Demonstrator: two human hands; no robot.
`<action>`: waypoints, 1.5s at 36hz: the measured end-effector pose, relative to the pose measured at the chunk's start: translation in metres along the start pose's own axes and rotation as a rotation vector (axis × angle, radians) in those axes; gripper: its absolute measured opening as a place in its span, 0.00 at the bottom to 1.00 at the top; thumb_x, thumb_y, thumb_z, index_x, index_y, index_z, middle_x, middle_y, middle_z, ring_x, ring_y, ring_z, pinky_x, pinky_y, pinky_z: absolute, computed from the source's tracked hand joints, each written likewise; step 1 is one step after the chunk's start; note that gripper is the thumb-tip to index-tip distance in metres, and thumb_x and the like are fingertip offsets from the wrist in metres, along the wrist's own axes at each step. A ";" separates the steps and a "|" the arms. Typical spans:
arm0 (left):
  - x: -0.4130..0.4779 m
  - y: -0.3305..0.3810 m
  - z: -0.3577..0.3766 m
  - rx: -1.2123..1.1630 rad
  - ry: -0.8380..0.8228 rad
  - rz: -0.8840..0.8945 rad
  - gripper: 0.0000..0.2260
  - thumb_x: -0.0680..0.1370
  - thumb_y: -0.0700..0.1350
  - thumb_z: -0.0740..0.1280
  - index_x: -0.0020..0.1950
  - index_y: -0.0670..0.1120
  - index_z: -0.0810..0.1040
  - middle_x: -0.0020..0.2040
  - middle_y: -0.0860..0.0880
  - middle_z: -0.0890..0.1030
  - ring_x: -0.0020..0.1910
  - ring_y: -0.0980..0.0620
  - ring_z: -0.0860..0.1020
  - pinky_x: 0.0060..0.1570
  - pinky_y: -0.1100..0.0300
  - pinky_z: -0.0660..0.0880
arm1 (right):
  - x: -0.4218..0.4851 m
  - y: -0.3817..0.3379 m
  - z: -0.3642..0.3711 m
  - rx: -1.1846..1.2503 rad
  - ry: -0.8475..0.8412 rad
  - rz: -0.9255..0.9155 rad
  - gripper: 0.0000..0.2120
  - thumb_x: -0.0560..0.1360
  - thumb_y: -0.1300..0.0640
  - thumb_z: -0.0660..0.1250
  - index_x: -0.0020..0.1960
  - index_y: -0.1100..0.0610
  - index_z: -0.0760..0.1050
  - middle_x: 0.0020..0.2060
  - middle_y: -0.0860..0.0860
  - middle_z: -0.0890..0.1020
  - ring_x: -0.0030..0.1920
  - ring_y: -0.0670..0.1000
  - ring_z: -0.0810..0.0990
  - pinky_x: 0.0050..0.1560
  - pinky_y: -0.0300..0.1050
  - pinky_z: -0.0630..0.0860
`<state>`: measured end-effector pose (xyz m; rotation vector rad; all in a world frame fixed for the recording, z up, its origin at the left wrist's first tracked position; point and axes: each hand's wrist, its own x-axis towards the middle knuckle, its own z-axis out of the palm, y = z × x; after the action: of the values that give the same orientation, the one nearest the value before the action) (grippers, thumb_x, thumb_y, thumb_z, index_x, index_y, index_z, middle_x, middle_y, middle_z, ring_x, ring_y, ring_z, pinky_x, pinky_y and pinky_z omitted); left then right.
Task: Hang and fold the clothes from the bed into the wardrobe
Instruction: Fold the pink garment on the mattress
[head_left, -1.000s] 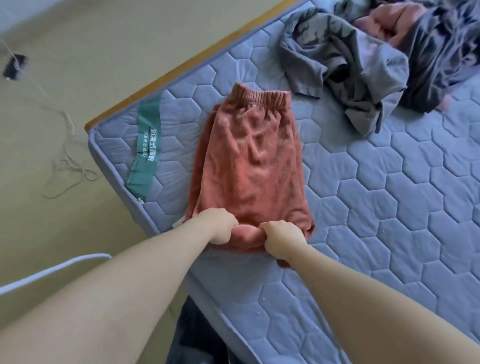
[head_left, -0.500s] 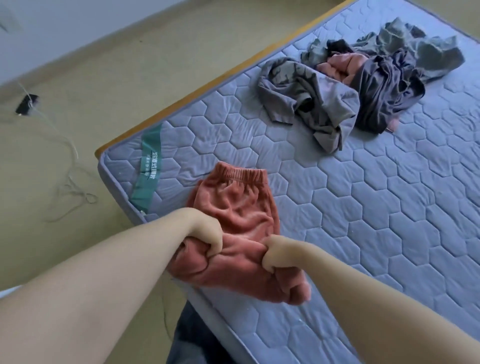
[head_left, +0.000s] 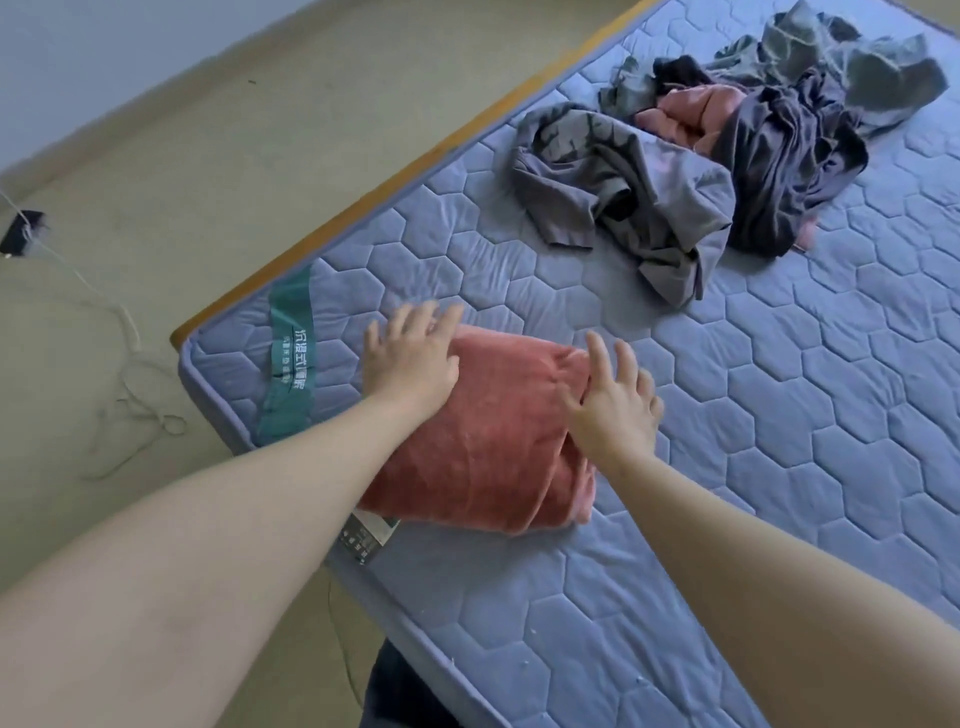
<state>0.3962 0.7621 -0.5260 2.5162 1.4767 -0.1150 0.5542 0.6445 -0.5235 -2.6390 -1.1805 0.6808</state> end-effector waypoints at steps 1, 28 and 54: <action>-0.002 -0.003 0.011 0.010 -0.080 -0.008 0.27 0.78 0.53 0.59 0.75 0.56 0.54 0.76 0.51 0.56 0.75 0.47 0.54 0.70 0.46 0.55 | 0.001 0.003 0.008 0.009 -0.052 0.026 0.31 0.77 0.43 0.57 0.75 0.42 0.46 0.76 0.49 0.48 0.74 0.56 0.51 0.71 0.57 0.51; 0.014 -0.068 0.152 -0.957 -0.494 -0.670 0.44 0.47 0.73 0.73 0.56 0.50 0.78 0.48 0.52 0.83 0.49 0.51 0.81 0.56 0.51 0.77 | 0.037 0.047 0.120 0.904 -0.327 0.560 0.27 0.70 0.50 0.72 0.65 0.53 0.65 0.61 0.49 0.75 0.58 0.51 0.74 0.59 0.44 0.68; -0.122 0.046 0.027 -1.565 -0.480 -0.717 0.14 0.76 0.48 0.65 0.58 0.40 0.77 0.32 0.46 0.83 0.37 0.46 0.79 0.45 0.57 0.75 | -0.071 0.091 -0.036 1.274 -0.809 0.441 0.18 0.65 0.47 0.66 0.49 0.59 0.79 0.39 0.59 0.84 0.37 0.58 0.84 0.46 0.51 0.73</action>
<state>0.3774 0.6306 -0.5241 0.6474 1.2830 0.2288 0.5904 0.5314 -0.4978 -1.4609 -0.0109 1.8595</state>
